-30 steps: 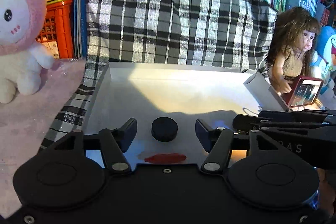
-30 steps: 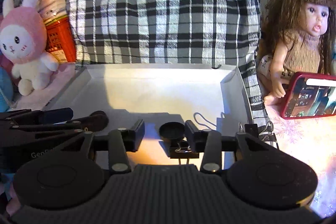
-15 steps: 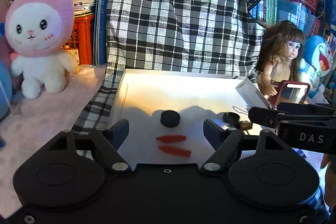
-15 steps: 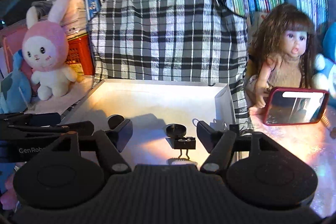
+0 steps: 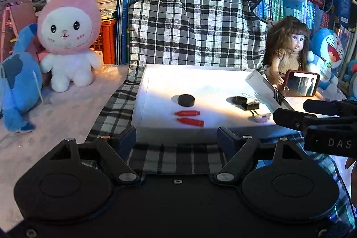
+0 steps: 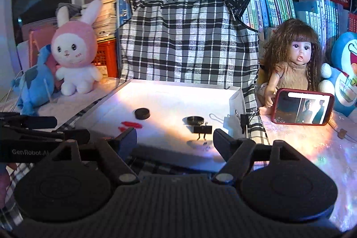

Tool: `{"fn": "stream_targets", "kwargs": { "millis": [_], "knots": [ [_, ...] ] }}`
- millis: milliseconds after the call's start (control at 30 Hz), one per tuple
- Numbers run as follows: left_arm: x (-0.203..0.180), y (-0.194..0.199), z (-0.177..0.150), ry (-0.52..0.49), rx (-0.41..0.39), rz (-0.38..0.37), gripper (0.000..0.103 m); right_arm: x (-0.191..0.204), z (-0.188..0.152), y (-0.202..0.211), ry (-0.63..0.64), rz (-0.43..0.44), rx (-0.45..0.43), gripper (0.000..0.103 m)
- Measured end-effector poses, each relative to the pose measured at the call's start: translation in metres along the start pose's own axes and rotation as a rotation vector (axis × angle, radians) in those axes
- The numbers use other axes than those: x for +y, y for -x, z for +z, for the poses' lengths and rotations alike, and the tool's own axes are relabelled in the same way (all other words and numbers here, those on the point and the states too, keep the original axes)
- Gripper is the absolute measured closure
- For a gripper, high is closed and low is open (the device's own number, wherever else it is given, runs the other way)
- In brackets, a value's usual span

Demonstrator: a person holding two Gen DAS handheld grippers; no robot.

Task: Organize rigid objects
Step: 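Move both open tools back toward the items on the plaid cloth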

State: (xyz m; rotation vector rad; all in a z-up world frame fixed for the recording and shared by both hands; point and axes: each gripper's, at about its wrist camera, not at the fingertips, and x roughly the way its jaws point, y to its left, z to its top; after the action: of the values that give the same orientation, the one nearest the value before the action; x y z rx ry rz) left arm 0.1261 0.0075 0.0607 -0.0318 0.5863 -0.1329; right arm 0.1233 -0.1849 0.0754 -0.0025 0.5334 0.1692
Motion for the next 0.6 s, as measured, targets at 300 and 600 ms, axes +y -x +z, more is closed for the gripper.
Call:
{"fn": "stream_targets", "kwargs": {
  "millis": [300, 600],
  "knots": [
    [-0.008, 0.030, -0.041, 0.009, -0.021, -0.014, 0.023, 0.014, -0.029, 0.033, 0.060, 0.008, -0.040, 0.016],
    [-0.014, 0.044, -0.072, -0.018, -0.027, -0.001, 0.023, 0.021, -0.059, 0.053, 0.082, -0.001, -0.048, 0.015]
  ]
}}
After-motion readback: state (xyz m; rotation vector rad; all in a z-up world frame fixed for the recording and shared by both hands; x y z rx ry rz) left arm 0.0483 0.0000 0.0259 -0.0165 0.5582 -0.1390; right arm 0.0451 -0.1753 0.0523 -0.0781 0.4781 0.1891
